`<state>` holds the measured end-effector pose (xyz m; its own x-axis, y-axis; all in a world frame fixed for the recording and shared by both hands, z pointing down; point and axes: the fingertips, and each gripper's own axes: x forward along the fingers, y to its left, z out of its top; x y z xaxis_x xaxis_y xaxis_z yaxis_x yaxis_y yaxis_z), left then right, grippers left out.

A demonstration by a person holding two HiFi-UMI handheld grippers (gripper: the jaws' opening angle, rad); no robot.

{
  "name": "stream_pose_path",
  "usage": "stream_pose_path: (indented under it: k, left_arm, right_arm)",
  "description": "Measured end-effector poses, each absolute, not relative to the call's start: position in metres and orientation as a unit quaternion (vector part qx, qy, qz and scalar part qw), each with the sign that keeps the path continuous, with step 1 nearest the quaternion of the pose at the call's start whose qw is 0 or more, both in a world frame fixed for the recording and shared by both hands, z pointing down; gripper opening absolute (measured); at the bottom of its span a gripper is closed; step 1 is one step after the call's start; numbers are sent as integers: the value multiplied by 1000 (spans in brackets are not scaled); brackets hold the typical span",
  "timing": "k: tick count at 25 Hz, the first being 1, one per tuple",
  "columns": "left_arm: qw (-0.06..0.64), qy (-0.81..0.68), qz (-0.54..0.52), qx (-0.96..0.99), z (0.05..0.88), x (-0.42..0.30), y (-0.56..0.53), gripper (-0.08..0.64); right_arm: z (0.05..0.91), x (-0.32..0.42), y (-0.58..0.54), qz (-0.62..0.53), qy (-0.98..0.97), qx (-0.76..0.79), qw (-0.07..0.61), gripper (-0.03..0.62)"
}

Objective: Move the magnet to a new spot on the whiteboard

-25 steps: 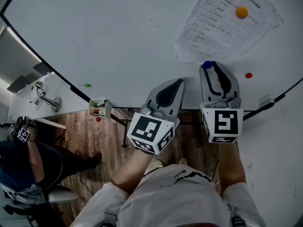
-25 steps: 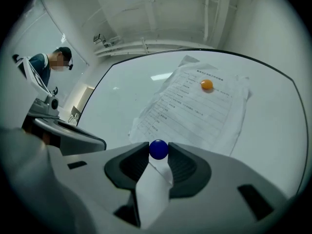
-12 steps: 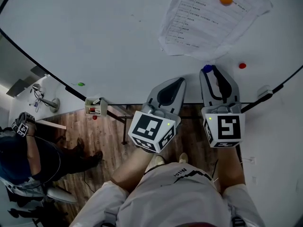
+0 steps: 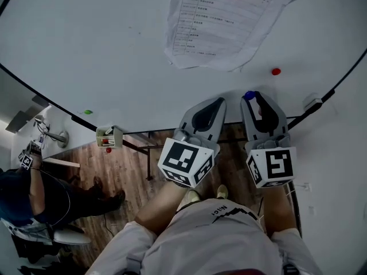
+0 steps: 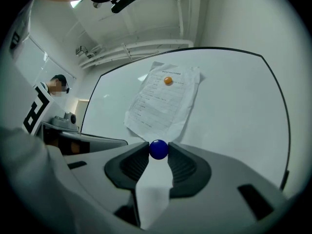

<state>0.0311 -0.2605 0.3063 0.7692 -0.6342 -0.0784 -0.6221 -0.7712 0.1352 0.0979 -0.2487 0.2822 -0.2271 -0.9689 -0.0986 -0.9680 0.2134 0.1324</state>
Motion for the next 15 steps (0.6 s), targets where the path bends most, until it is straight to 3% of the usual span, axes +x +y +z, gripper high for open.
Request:
stream_pose_path:
  k: [15]
  left_arm:
    - [51, -315, -59, 946, 312, 83, -246, 11]
  right_arm:
    - [302, 151, -225, -54, -764, 643, -4, 129]
